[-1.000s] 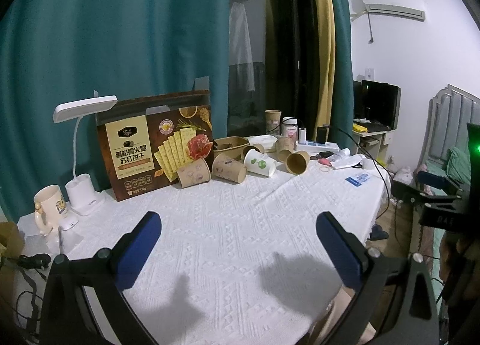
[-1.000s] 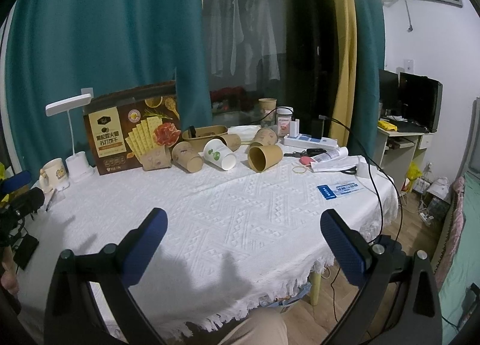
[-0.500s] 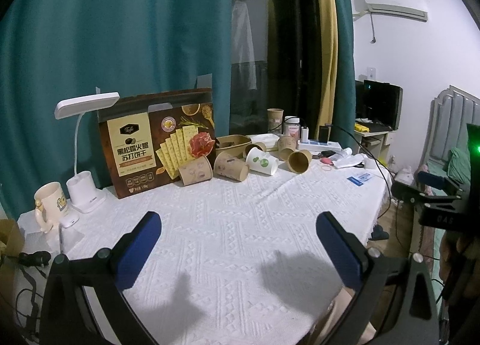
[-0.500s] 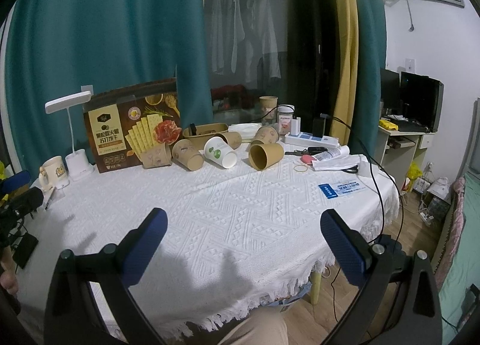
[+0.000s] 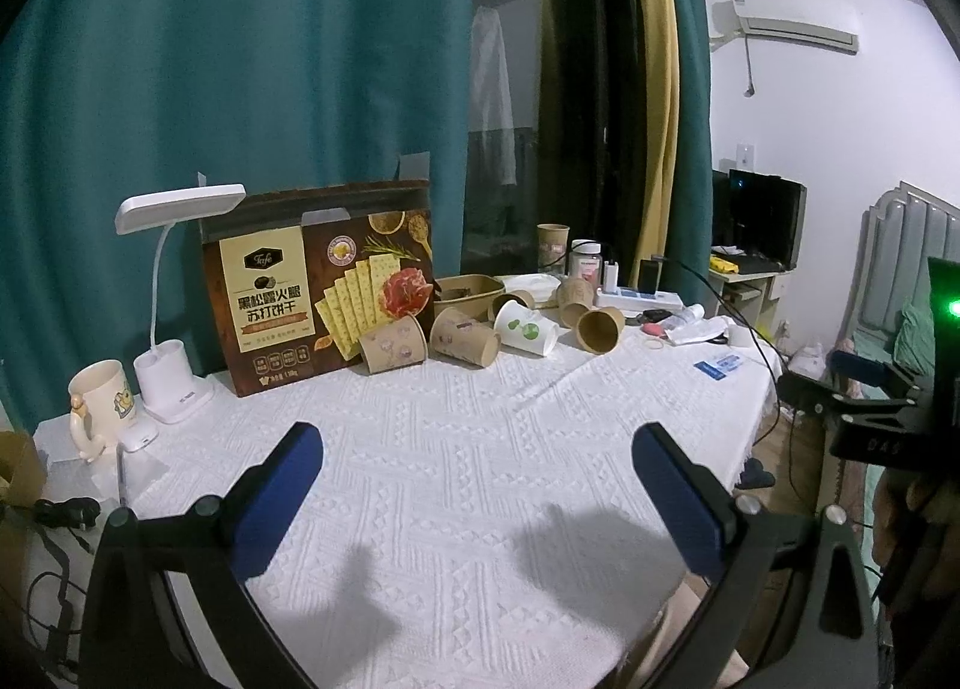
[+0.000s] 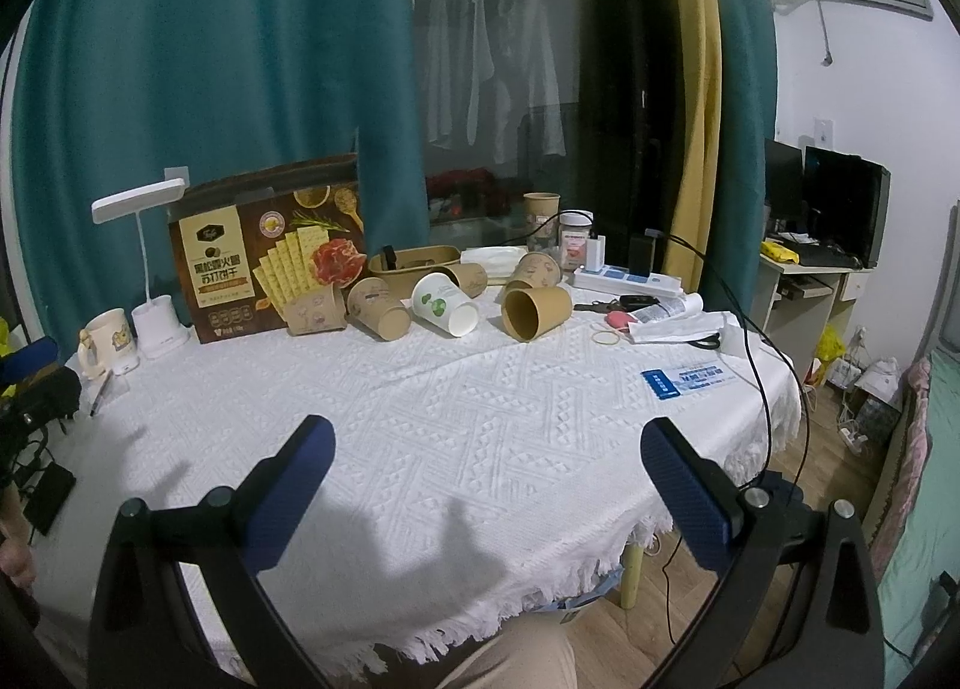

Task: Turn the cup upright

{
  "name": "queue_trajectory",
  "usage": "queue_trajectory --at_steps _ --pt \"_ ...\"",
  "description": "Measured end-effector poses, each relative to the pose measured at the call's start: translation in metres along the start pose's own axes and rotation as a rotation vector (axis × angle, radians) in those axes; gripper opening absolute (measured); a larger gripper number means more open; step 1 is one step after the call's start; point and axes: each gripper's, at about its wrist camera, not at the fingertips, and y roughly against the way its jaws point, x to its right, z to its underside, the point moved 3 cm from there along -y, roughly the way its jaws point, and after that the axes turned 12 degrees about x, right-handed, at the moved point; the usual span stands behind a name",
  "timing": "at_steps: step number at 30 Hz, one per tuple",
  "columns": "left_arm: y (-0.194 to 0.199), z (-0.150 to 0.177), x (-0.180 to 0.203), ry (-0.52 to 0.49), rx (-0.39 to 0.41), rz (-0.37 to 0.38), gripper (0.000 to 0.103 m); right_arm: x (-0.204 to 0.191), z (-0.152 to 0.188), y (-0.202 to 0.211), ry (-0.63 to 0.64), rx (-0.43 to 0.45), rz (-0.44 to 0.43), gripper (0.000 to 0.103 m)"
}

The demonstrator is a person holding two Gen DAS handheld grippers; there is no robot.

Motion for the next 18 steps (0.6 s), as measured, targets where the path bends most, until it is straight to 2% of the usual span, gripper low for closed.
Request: queue_trajectory --at_steps 18 --pt "0.0034 -0.0029 -0.0066 0.009 0.007 -0.005 0.103 -0.0078 0.0007 -0.0033 0.009 -0.005 -0.002 0.101"
